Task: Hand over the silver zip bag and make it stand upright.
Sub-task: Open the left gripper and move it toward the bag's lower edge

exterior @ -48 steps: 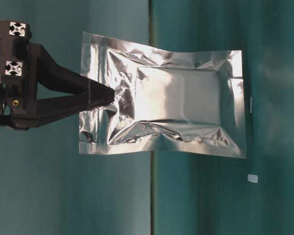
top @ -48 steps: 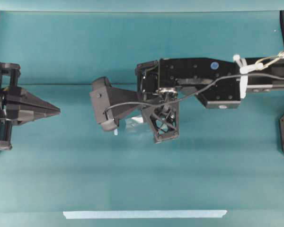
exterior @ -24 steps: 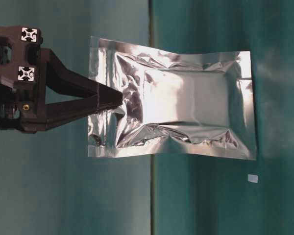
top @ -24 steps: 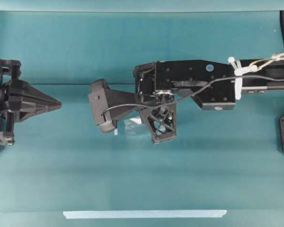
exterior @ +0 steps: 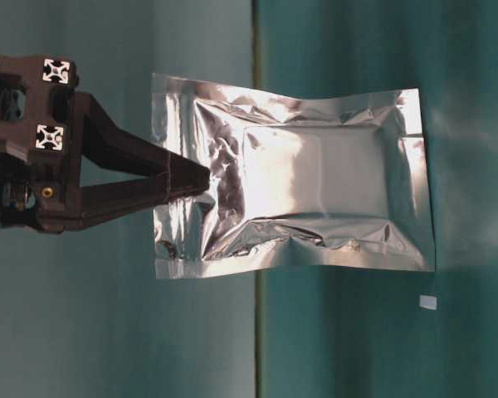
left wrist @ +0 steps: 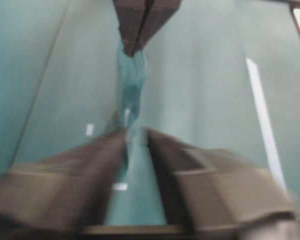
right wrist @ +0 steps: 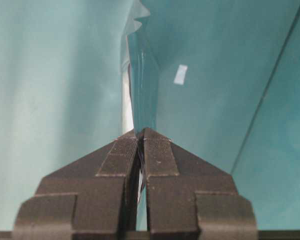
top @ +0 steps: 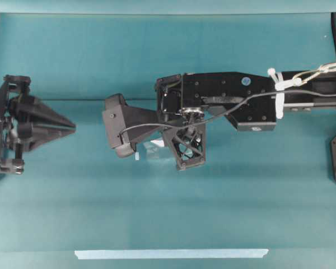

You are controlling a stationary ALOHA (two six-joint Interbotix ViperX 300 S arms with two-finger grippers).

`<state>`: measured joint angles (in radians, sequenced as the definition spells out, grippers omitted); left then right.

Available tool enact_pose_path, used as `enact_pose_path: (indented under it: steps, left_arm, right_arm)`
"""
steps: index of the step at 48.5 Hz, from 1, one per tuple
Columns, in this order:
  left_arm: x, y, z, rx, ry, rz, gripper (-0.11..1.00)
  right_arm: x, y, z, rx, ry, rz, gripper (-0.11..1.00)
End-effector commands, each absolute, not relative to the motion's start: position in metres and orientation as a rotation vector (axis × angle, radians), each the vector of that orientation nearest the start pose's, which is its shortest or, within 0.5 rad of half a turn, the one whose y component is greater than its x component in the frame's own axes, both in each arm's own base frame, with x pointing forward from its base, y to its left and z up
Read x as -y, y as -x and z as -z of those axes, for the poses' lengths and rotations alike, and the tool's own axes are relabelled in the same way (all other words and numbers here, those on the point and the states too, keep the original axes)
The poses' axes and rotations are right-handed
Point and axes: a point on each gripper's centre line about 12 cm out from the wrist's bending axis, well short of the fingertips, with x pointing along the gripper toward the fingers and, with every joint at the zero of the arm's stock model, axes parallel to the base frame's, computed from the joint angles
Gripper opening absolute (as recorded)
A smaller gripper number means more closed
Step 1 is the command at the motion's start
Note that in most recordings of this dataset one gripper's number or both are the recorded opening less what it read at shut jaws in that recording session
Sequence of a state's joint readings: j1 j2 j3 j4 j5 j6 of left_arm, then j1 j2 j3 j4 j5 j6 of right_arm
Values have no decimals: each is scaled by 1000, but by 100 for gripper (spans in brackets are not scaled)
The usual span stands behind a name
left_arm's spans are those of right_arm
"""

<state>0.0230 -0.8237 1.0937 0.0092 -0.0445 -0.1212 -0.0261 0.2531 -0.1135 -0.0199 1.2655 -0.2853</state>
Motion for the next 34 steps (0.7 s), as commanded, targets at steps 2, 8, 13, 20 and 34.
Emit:
enact_pose_path:
  steps: [2,8,13,20,34]
  left_arm:
    - [-5,-228,-270,-216,114,-33,64]
    - [-4,-230,-266,-232,101,-29,91]
    - [-3,-231,-265,-237,95,-23,84]
    - [-2,-233,-251,-260,113,-23,87]
    - [-3,-257,-217,-189,122,-23,89]
  right_arm:
    - [13,-451,-255,-1368,231,-155,2]
    - [13,-451,-255,-1369,217,-143,2]
    - [13,-451,-255,-1371,216,-142,2]
    - [14,-450,-254,-1374,215,-141,2]
    - [14,-448,-250,-1386,211,-141,2]
